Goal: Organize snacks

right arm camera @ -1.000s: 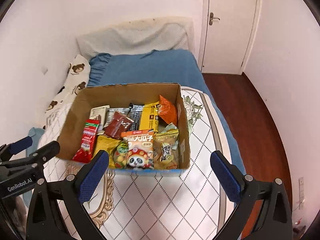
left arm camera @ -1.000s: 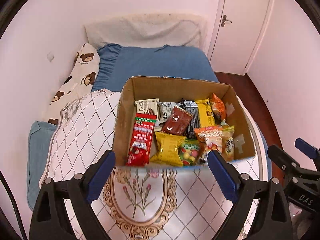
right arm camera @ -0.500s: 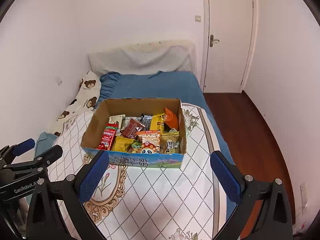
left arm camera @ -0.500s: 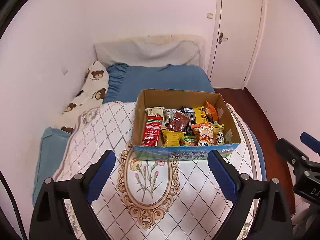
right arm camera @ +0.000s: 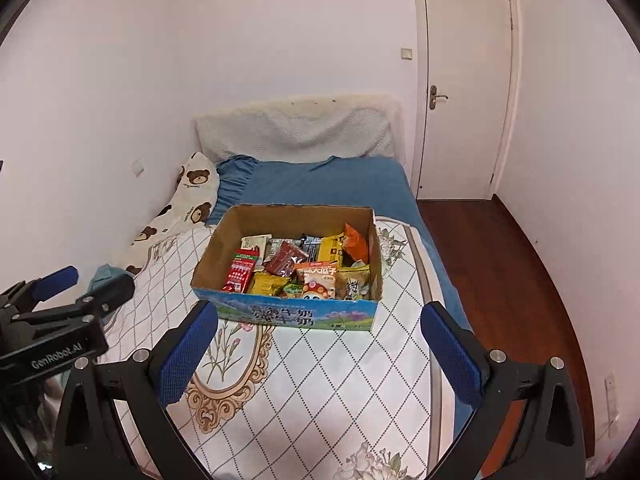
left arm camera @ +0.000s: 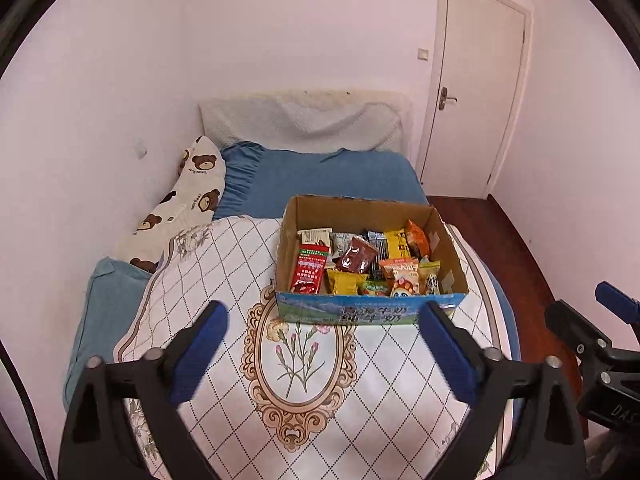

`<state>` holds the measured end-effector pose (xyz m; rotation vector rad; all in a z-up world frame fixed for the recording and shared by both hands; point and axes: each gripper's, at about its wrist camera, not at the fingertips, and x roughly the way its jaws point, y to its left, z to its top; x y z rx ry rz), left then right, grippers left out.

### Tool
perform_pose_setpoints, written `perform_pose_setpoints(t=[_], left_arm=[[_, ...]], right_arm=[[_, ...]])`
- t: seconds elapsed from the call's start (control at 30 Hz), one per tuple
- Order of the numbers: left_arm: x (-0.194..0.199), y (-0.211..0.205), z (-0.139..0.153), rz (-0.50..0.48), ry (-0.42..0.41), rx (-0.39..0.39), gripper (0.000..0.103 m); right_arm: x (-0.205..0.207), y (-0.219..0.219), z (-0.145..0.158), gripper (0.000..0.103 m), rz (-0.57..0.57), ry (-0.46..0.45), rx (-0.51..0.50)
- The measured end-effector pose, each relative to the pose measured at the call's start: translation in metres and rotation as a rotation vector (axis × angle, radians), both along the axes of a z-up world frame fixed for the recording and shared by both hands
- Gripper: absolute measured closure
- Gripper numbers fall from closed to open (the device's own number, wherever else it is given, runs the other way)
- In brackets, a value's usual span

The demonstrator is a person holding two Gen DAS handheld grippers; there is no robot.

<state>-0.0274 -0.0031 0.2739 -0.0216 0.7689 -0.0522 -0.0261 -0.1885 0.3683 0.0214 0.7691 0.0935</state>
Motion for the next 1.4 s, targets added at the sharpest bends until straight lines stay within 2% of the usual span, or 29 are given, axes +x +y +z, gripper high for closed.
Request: perform_pose_setpoints(t=[0.4,0.8,1.4], left_arm=[[0.031,0.002,-0.019,0.043,-0.007,0.022,0.0],[0.061,-0.005,-0.029,0.051,-0.007,0.06,0.0],[0.067,-0.015,-0.039,0.029,0.014,0.07,0.0]], right_arm=[[0.039,-0.009,-0.014,0.0,-0.064,-0.05,-0.036],[0.071,-0.008,-0.039,0.0,-0.072,-0.01,-0.045],[0.085,-0.007,-0.056,0.0,-0.077,0.036,-0.034]])
